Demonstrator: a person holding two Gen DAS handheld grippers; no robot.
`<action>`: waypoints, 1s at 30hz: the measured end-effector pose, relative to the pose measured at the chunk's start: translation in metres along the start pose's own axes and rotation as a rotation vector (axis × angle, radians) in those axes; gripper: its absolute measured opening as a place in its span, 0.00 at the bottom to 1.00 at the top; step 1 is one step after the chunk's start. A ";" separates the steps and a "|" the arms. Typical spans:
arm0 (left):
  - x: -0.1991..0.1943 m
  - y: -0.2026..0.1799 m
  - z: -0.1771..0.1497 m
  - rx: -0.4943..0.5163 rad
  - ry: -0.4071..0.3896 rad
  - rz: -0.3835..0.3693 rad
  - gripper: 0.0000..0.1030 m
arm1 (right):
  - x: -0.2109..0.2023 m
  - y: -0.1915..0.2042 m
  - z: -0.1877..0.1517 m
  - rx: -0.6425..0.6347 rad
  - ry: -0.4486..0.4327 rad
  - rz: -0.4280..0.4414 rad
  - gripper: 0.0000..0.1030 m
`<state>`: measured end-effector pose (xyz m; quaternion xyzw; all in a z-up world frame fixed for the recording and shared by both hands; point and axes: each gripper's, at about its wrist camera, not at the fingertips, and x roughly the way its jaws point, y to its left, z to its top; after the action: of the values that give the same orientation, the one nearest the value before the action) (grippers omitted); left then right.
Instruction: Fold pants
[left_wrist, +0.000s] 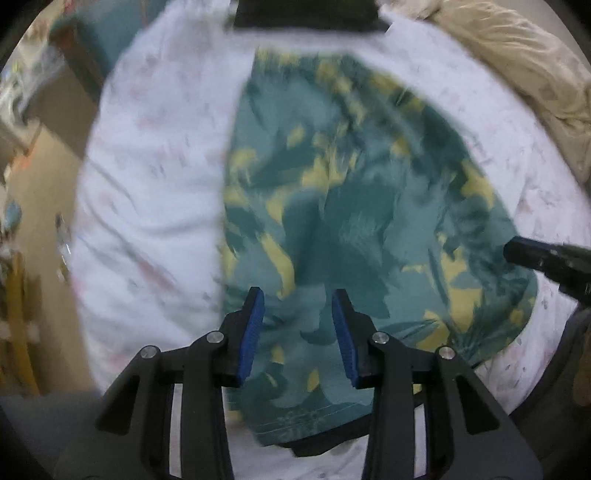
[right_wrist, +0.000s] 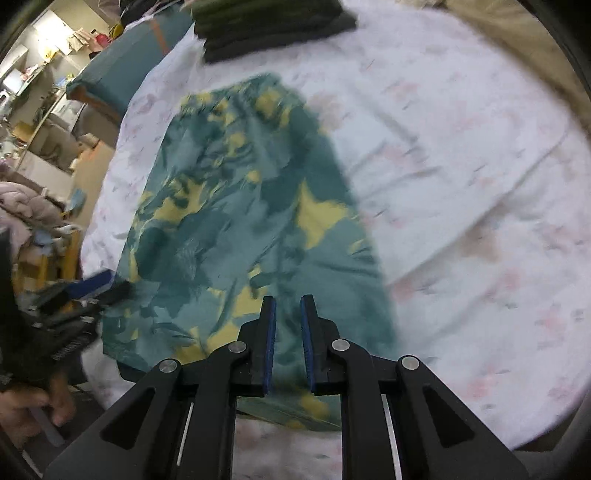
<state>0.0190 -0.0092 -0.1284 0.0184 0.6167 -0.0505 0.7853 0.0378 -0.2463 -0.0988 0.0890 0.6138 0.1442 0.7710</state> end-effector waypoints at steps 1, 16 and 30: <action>0.013 0.002 -0.003 -0.014 0.047 0.023 0.33 | 0.012 0.001 -0.002 -0.008 0.030 -0.044 0.15; -0.018 0.050 -0.028 -0.197 -0.007 0.030 0.60 | -0.029 -0.065 -0.018 0.280 -0.060 -0.014 0.15; -0.060 0.077 0.072 -0.237 -0.182 -0.039 0.80 | -0.057 -0.031 0.063 0.111 -0.207 0.242 0.64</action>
<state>0.0821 0.0646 -0.0552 -0.0912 0.5449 0.0060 0.8335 0.0914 -0.2915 -0.0417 0.2192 0.5231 0.1918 0.8010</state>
